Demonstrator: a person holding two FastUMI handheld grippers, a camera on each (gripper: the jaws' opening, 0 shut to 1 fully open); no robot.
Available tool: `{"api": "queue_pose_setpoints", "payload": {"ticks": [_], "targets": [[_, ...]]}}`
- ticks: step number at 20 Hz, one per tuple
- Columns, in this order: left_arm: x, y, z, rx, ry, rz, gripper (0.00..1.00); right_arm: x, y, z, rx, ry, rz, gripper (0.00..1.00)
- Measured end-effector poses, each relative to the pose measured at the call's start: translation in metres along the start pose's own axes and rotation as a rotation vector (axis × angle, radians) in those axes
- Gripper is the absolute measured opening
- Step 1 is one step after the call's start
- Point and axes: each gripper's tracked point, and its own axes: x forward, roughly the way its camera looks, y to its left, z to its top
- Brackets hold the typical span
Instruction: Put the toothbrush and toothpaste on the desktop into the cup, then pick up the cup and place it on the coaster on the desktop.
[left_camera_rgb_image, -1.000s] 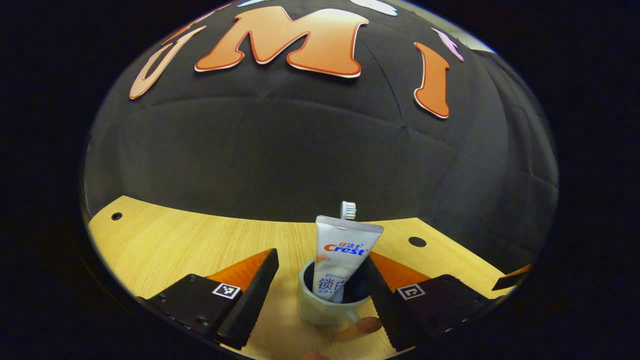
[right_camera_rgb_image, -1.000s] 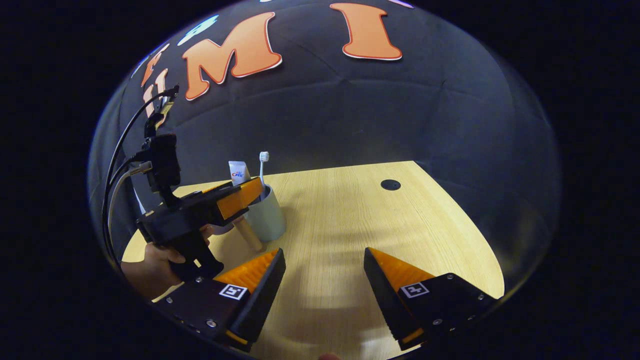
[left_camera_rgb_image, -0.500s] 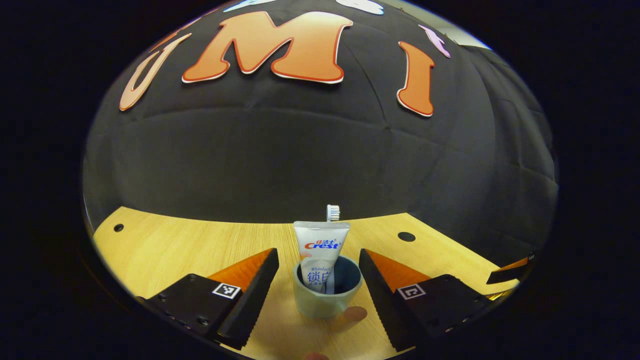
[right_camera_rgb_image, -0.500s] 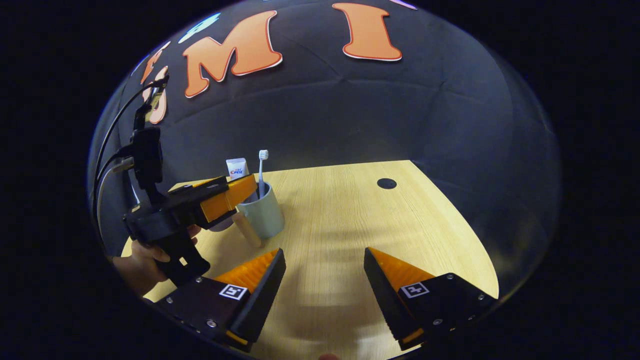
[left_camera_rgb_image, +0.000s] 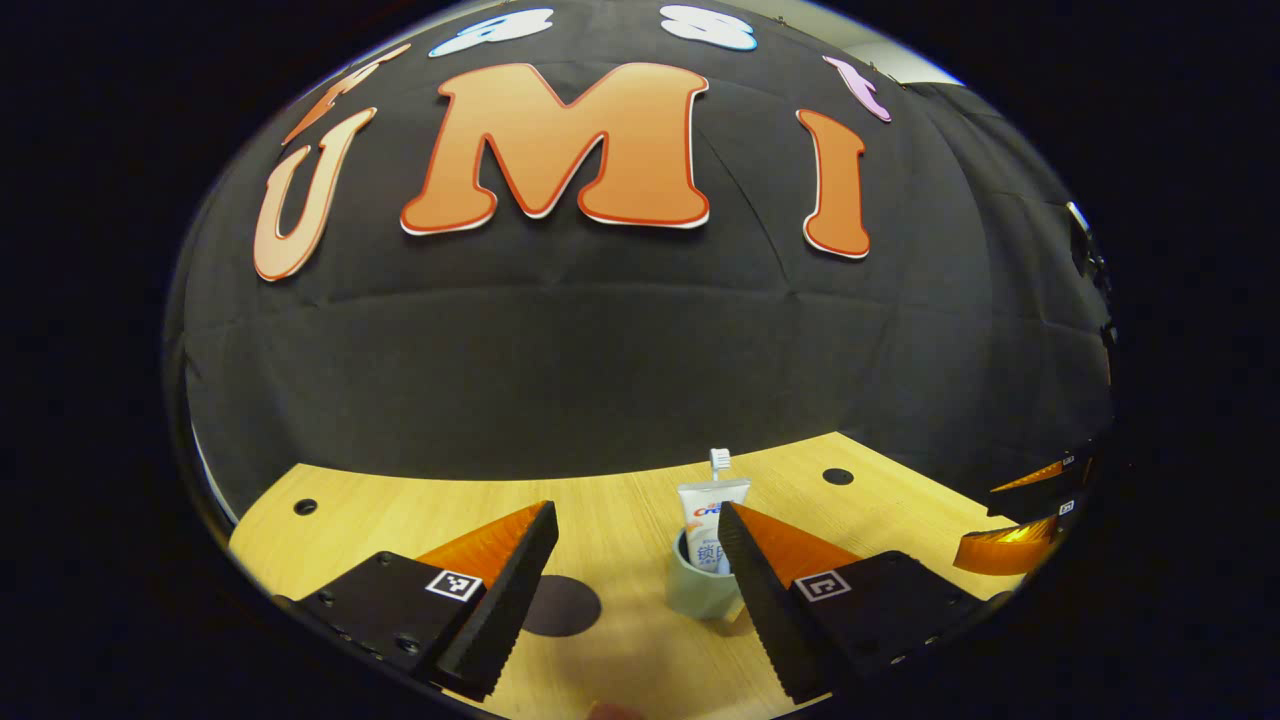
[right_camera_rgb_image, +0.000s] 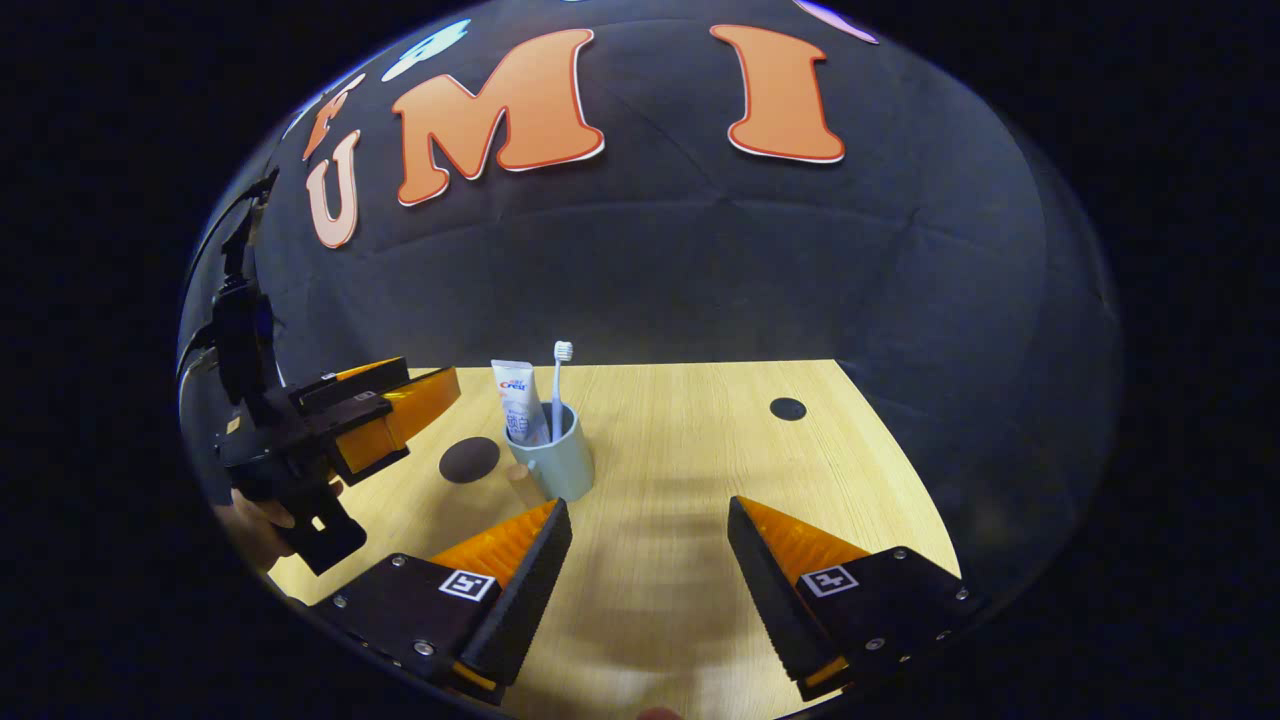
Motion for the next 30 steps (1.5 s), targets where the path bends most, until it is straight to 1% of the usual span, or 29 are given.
{"api": "queue_pose_setpoints", "payload": {"ticks": [2,4,7,9,13,15,18,20,24,26,28,29,30], "targets": [[-0.015,0.013,0.013,0.0,-0.009,0.031,0.97,0.003,0.012,0.008,-0.014,0.007,0.012,0.95],[-0.031,0.025,0.028,0.028,-0.029,0.062,0.97,0.006,0.024,0.016,-0.04,0.008,0.025,0.95],[-0.056,0.037,0.046,0.028,-0.047,0.09,0.96,0.012,0.05,0.026,-0.057,0.016,0.072,0.95],[-0.073,0.044,0.051,0.036,-0.049,0.115,0.97,0.017,0.062,0.031,-0.075,0.019,0.089,0.95],[-0.103,0.063,0.064,0.034,-0.073,0.168,0.96,0.035,0.081,0.035,-0.102,0.037,0.099,0.95],[-0.115,0.074,0.068,0.049,-0.078,0.197,0.96,0.047,0.085,0.028,-0.119,0.063,0.087,0.95],[-0.13,0.089,0.075,0.063,-0.091,0.231,0.96,0.069,0.089,0.008,-0.147,0.147,0.059,0.95],[-0.14,0.101,0.076,0.065,-0.093,0.258,0.96,0.078,0.093,-0.004,-0.137,0.195,0.061,0.95],[-0.161,0.119,0.07,0.059,-0.069,0.304,0.97,0.106,0.092,-0.024,-0.125,0.279,0.025,0.95],[-0.168,0.126,0.068,0.056,-0.057,0.326,0.97,0.12,0.094,-0.04,-0.103,0.352,0.014,0.95],[-0.174,0.132,0.064,0.048,-0.04,0.342,0.98,0.128,0.092,-0.051,-0.099,0.418,-0.009,0.93],[-0.176,0.133,0.062,0.046,-0.034,0.348,0.97,0.13,0.092,-0.053,-0.095,0.439,-0.015,0.89],[-0.177,0.134,0.061,0.044,-0.029,0.352,0.97,0.134,0.093,-0.055,-0.087,0.451,-0.015,0.87]]}}
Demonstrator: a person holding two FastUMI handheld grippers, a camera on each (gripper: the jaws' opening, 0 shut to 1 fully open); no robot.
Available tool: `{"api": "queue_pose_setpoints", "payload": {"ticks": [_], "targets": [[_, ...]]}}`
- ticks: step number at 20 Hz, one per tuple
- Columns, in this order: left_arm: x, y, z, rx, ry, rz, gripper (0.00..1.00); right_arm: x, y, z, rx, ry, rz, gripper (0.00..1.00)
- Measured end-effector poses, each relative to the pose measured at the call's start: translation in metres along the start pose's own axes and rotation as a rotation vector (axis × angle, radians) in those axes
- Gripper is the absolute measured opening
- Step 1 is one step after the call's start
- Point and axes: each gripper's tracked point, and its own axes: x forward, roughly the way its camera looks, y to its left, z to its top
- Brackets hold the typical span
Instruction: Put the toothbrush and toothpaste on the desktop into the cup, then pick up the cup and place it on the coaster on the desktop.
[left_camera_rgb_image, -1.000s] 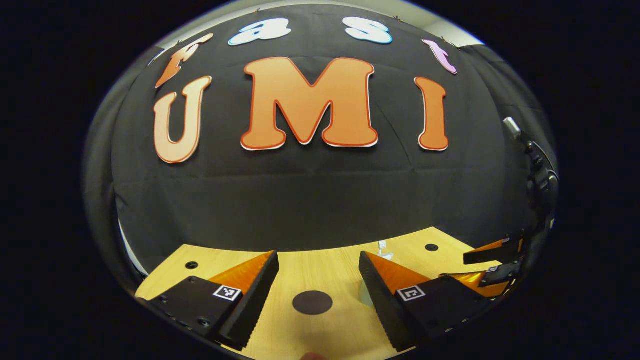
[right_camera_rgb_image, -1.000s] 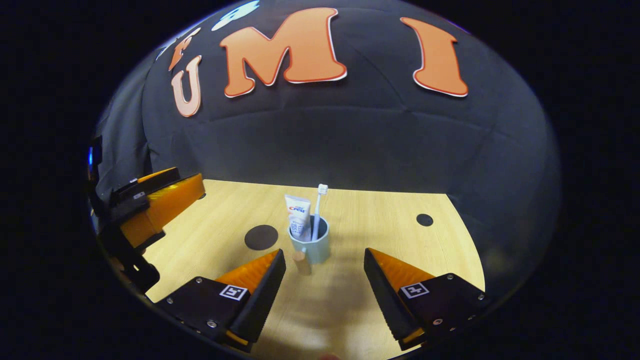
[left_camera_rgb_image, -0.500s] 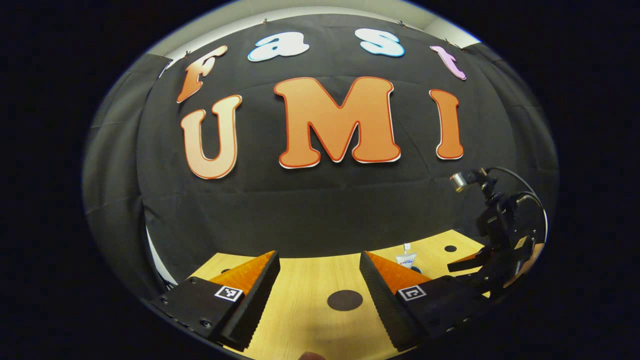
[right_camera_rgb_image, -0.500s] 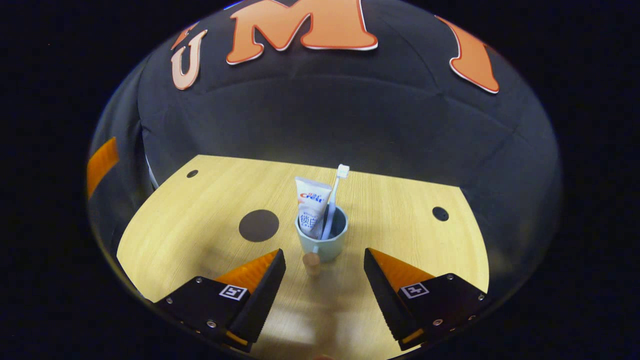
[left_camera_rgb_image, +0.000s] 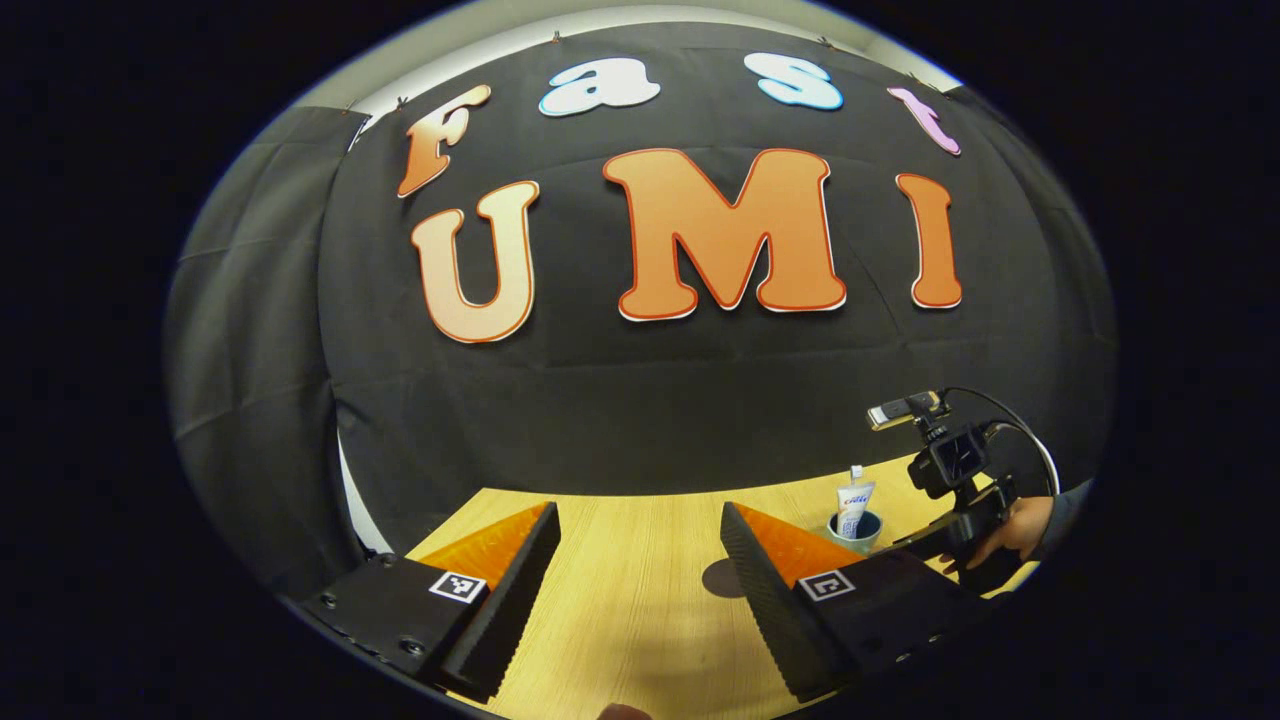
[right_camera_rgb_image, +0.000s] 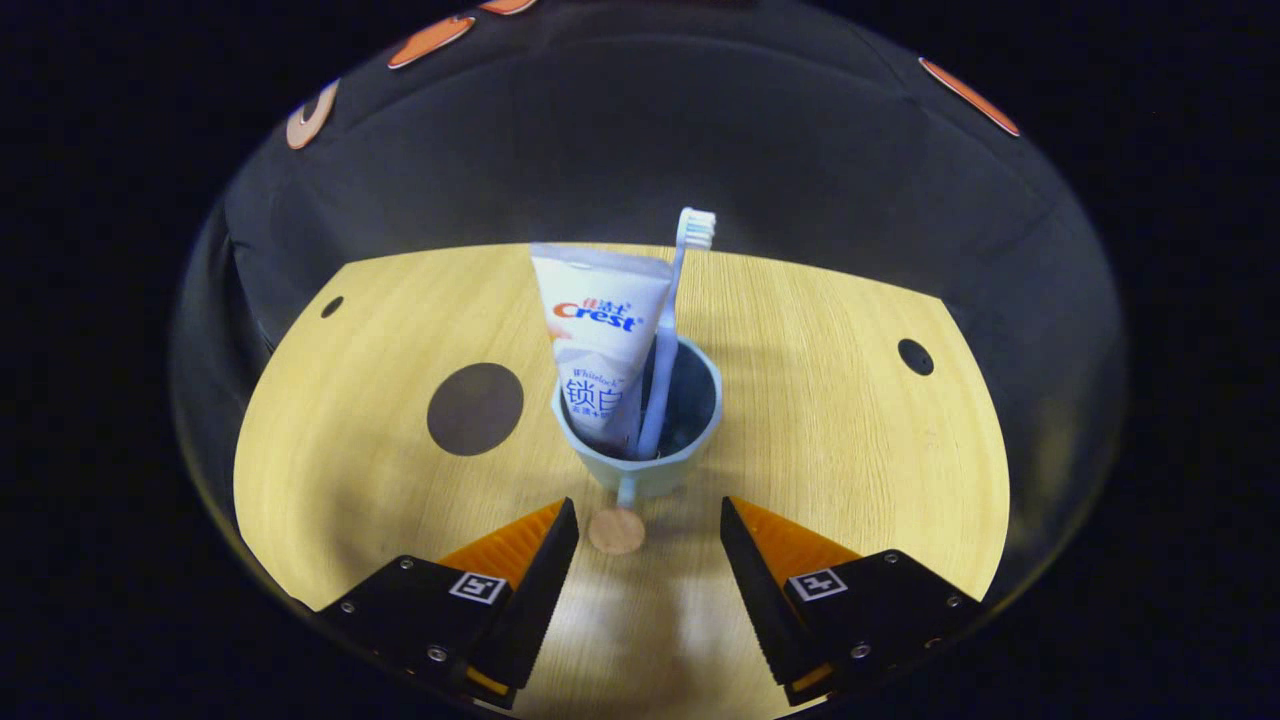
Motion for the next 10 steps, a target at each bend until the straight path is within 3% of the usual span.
{"api": "queue_pose_setpoints", "payload": {"ticks": [2,3,4,5,8,9,10], "targets": [[-0.002,0.002,-0.002,0.001,0.012,0.004,0.98,0.009,-0.001,0.001,0.02,0.018,-0.009,0.82],[-0.001,0.002,-0.003,0.003,0.024,0.008,0.97,0.012,-0.002,0.001,0.033,0.031,-0.018,0.74],[-0.003,0.003,-0.007,0.005,0.037,0.007,0.97,0.014,-0.002,-0.002,0.052,0.052,-0.018,0.77],[-0.003,0.001,-0.007,0.01,0.042,0.0,0.97,0.017,-0.002,-0.003,0.07,0.066,-0.019,0.73],[-0.007,0.001,-0.003,0.023,0.04,-0.004,0.97,0.024,0.005,-0.005,0.114,0.091,-0.002,0.57],[-0.008,0.002,-0.003,0.022,0.044,-0.005,0.98,0.026,0.008,-0.007,0.118,0.101,0.0,0.43],[-0.01,0.002,-0.004,0.021,0.048,-0.005,0.98,0.024,0.008,-0.007,0.111,0.109,-0.012,0.42]]}}
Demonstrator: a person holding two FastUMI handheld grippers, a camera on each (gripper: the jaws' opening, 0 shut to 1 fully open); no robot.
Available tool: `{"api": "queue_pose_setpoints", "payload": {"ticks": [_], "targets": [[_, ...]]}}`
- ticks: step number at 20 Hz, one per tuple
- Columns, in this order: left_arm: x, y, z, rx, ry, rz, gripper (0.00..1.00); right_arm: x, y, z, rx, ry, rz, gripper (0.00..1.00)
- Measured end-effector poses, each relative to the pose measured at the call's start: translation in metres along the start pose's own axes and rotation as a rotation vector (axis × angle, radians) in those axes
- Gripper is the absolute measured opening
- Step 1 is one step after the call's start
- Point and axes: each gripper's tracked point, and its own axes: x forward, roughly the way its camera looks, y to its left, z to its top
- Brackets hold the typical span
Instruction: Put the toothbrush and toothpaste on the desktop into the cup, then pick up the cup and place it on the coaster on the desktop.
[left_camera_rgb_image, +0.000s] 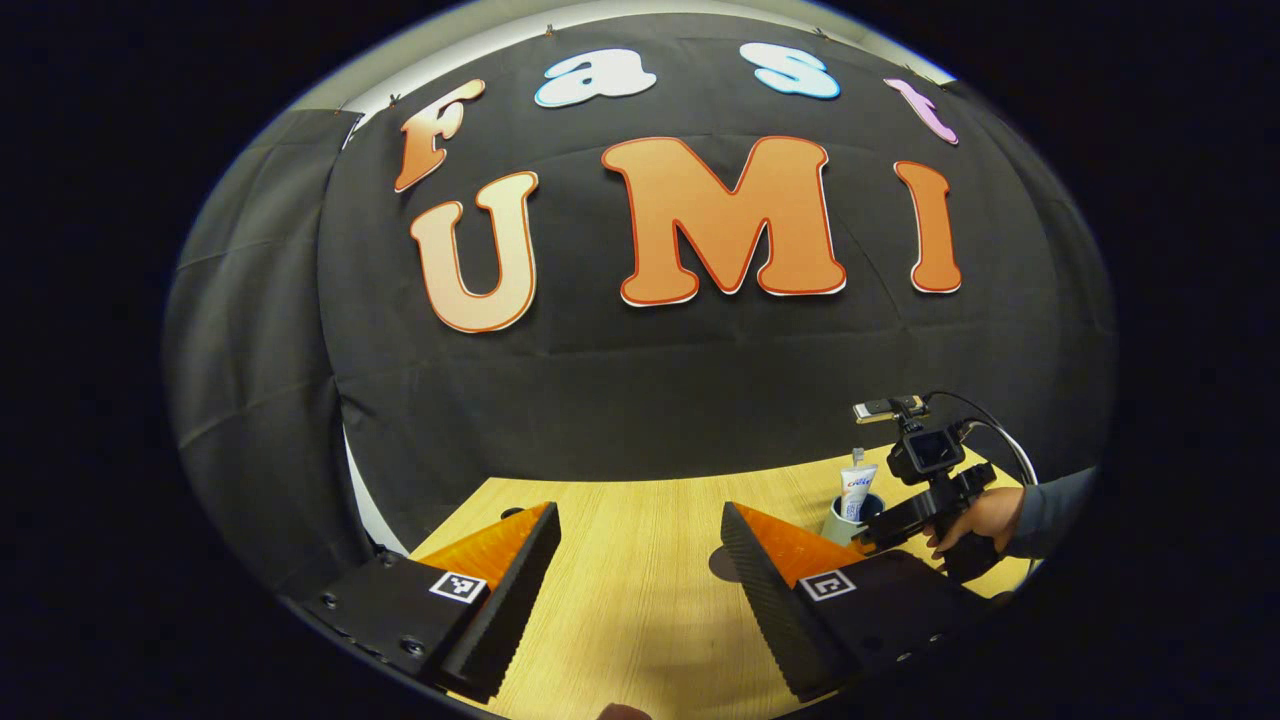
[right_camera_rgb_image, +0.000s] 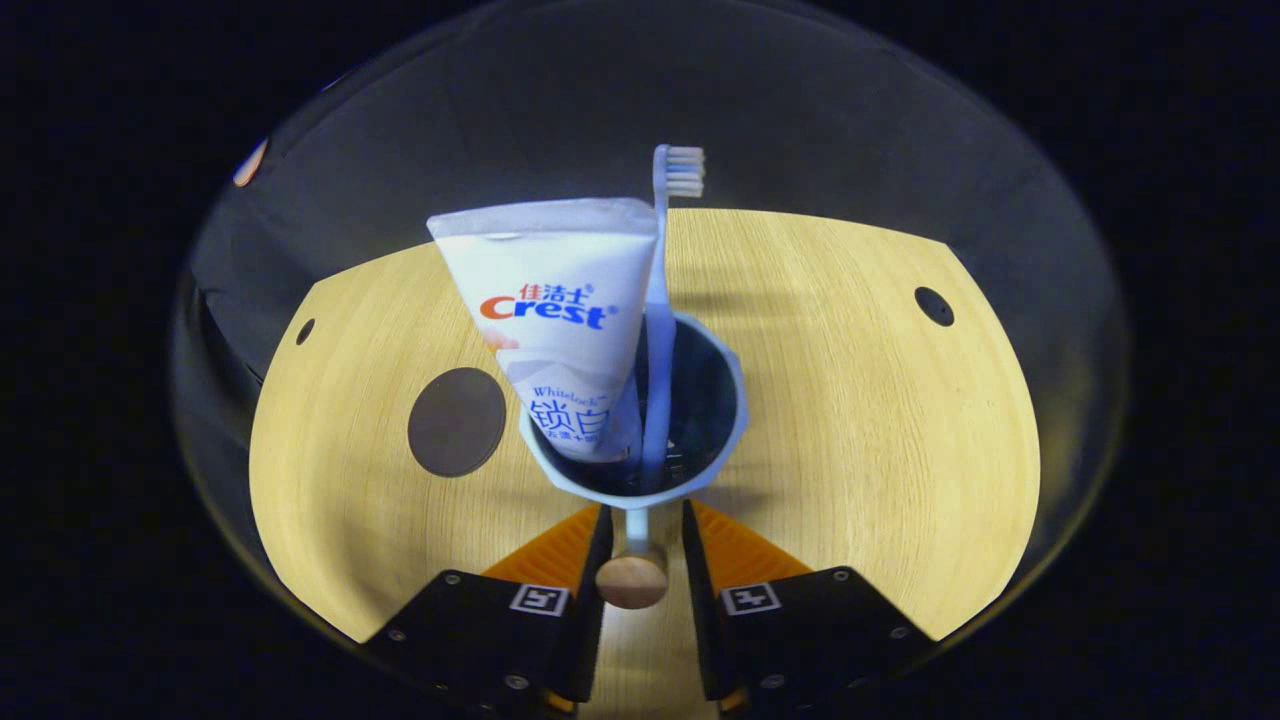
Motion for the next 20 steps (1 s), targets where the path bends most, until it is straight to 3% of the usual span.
{"api": "queue_pose_setpoints", "payload": {"ticks": [1,10,11,12,20], "targets": [[-0.001,0.001,0.001,0.0,0.004,0.0,0.98,0.0,0.0,0.001,-0.012,-0.009,-0.011,0.3],[-0.009,0.011,-0.001,-0.017,0.015,0.009,0.97,-0.002,0.001,0.005,-0.036,-0.02,0.009,0.22],[-0.01,0.011,-0.002,-0.018,0.021,0.007,0.98,-0.002,0.001,0.007,-0.046,-0.031,0.013,0.17],[-0.01,0.012,-0.002,-0.02,0.02,0.005,0.97,-0.003,0.002,0.009,-0.057,-0.042,0.02,0.22],[-0.018,0.032,-0.005,-0.061,0.019,0.042,0.98,-0.029,0.011,0.032,-0.139,-0.081,0.061,0.21]]}}
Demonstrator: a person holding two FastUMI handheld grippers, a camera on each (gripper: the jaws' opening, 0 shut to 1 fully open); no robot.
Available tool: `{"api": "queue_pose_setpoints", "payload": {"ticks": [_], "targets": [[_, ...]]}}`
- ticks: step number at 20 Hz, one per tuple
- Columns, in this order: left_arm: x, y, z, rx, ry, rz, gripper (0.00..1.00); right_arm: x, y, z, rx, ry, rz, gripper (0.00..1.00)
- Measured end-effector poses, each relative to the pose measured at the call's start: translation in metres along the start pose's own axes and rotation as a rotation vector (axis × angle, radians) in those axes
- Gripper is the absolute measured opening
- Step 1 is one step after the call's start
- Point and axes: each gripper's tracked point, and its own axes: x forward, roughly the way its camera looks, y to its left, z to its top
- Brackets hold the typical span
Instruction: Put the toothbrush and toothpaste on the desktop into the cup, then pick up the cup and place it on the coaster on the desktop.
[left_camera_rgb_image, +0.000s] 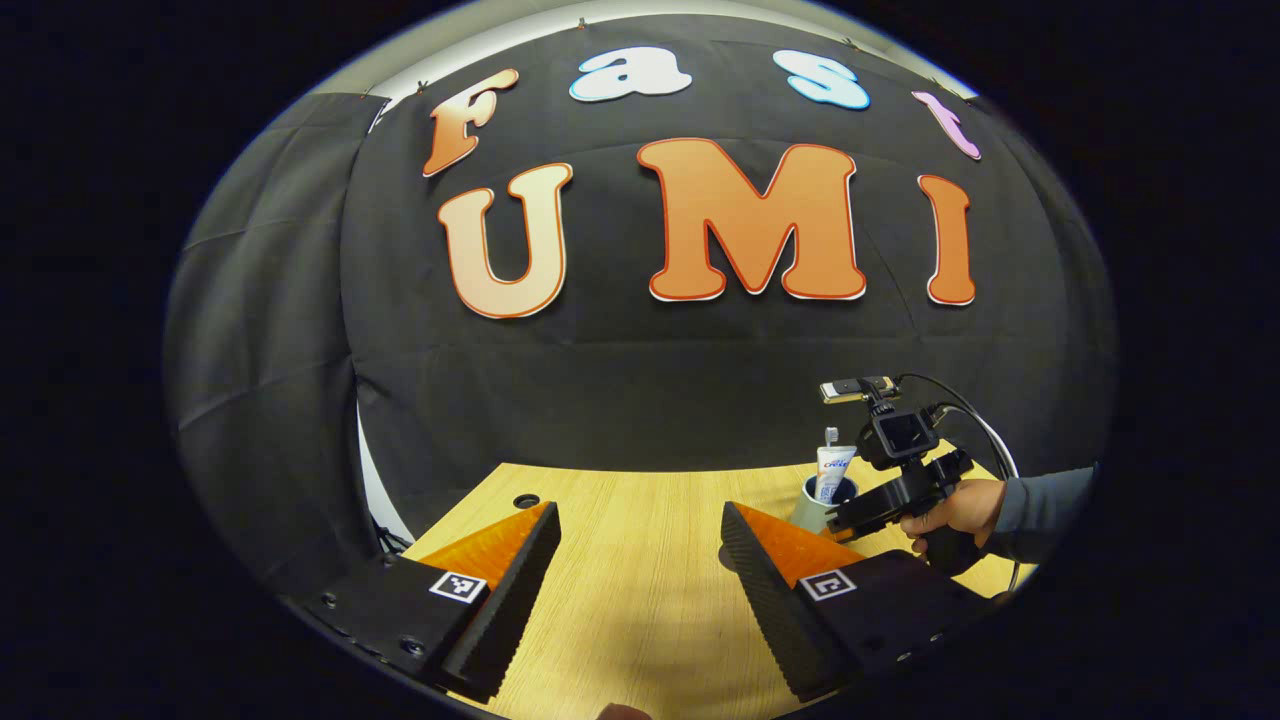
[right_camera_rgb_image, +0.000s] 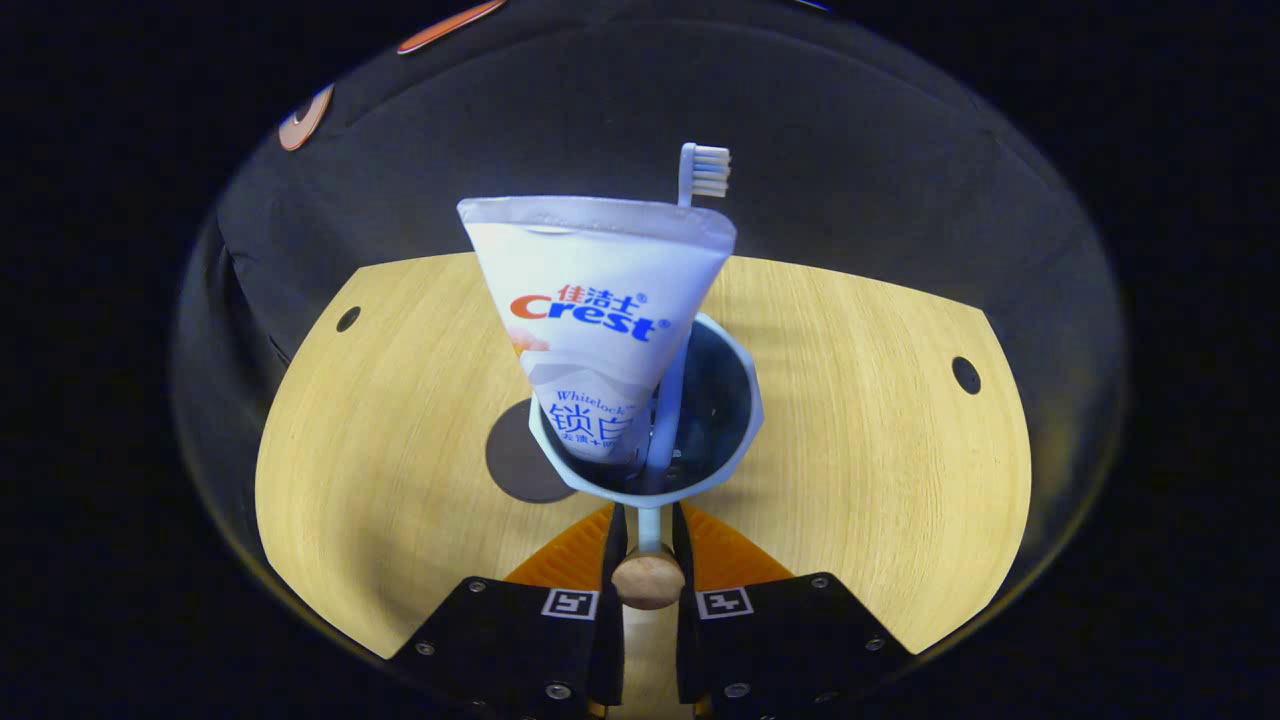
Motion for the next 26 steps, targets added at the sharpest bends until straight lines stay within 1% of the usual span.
{"api": "queue_pose_setpoints", "payload": {"ticks": [5,9,14,16,17,18,20,21,22,23,24,25,26], "targets": [[-0.002,0.022,-0.002,-0.013,-0.01,0.047,0.98,-0.009,0.01,0.01,-0.064,0.003,0.024,0.21],[-0.001,0.035,-0.005,-0.022,-0.004,0.056,0.98,-0.006,0.017,0.011,-0.108,0.016,0.034,0.21],[-0.002,0.059,-0.012,-0.025,0.007,0.067,0.98,0.004,0.021,-0.003,-0.118,0.058,0.019,0.21],[-0.001,0.065,-0.016,-0.026,0.016,0.062,0.97,0.002,0.021,-0.005,-0.115,0.066,-0.001,0.22],[-0.001,0.069,-0.016,-0.025,0.019,0.058,0.97,0.002,0.021,-0.005,-0.12,0.06,-0.007,0.25],[0.0,0.07,-0.018,-0.026,0.02,0.051,0.98,0.001,0.022,-0.003,-0.122,0.044,-0.012,0.27],[0.003,0.073,-0.018,-0.026,0.019,0.032,0.97,-0.006,0.022,0.002,-0.121,0.016,-0.023,0.37],[0.005,0.073,-0.017,-0.024,0.019,0.019,0.98,-0.01,0.023,0.007,-0.109,0.006,-0.025,0.52],[0.006,0.073,-0.018,-0.02,0.016,0.007,0.98,-0.015,0.022,0.007,-0.089,0.001,-0.02,0.55],[0.007,0.071,-0.017,-0.018,0.017,-0.016,0.98,-0.021,0.024,0.008,-0.064,-0.009,-0.006,0.64],[0.009,0.069,-0.017,-0.015,0.016,-0.035,0.98,-0.028,0.025,0.011,-0.043,-0.027,0.008,0.71],[0.01,0.066,-0.016,-0.013,0.015,-0.057,0.98,-0.036,0.025,0.013,-0.027,-0.049,0.018,0.85],[0.011,0.063,-0.016,-0.009,0.015,-0.079,0.98,-0.045,0.024,0.015,-0.015,-0.077,0.024,0.91]]}}
